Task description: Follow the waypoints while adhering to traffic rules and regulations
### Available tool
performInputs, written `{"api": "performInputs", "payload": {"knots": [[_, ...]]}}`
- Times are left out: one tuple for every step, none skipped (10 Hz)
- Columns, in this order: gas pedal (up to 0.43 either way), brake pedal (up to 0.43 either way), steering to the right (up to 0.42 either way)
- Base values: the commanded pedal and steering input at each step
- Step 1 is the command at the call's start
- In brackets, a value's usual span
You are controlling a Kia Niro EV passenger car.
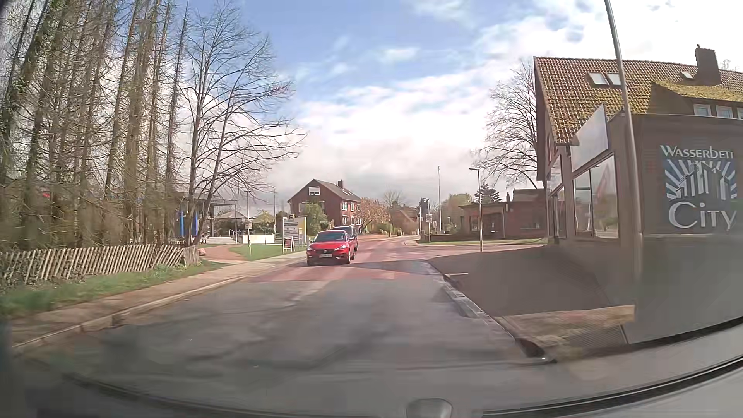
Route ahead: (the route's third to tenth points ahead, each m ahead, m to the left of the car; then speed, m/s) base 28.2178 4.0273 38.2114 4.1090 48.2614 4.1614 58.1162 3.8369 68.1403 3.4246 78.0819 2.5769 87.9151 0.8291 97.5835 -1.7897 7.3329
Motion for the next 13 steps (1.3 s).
{"api": "performInputs", "payload": {"knots": [[0.079,0.006,-0.003],[0.079,0.000,-0.003],[0.079,0.000,-0.003],[0.079,0.000,-0.003],[0.067,0.000,-0.003],[0.039,0.000,-0.004],[0.000,0.000,-0.004],[0.000,0.000,-0.004],[0.000,0.000,-0.005],[0.000,0.000,-0.006],[0.000,0.000,-0.007],[0.008,0.000,-0.008],[0.039,0.000,-0.008]]}}
